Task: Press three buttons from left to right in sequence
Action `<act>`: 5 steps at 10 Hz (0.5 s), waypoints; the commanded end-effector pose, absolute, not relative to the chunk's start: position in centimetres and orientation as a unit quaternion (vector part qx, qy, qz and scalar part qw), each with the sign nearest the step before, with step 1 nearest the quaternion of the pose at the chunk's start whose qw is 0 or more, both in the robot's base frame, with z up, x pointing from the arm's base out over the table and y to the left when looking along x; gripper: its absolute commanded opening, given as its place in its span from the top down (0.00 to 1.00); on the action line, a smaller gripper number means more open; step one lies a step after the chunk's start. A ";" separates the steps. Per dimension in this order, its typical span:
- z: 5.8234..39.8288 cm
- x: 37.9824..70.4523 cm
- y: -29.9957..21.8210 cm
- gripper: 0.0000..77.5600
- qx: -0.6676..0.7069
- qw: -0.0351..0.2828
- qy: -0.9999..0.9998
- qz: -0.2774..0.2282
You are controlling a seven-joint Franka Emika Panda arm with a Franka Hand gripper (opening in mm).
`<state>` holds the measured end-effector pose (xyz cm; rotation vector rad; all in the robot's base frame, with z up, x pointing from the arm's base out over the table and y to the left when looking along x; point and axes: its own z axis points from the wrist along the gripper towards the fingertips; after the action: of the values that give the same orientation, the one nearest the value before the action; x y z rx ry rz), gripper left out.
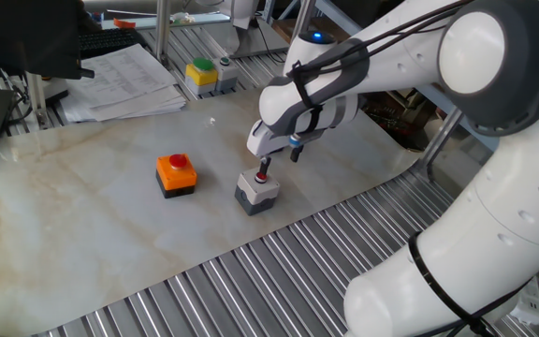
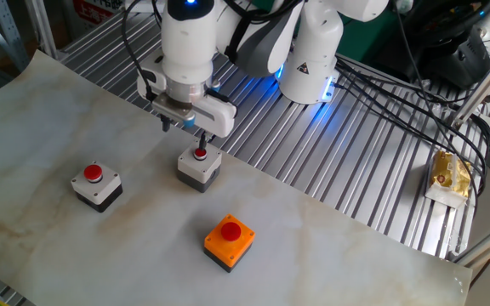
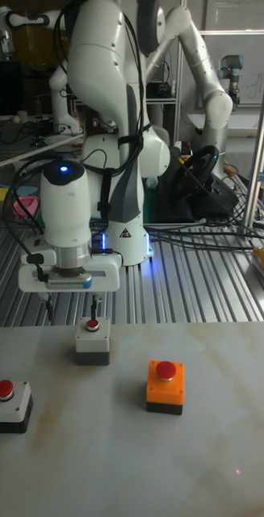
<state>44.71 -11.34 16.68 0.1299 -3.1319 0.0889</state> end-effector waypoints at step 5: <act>15.7 45.0 -11.5 0.00 0.040 -0.002 -0.999 0.024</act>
<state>44.90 -11.50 15.54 0.1278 -3.1383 0.0746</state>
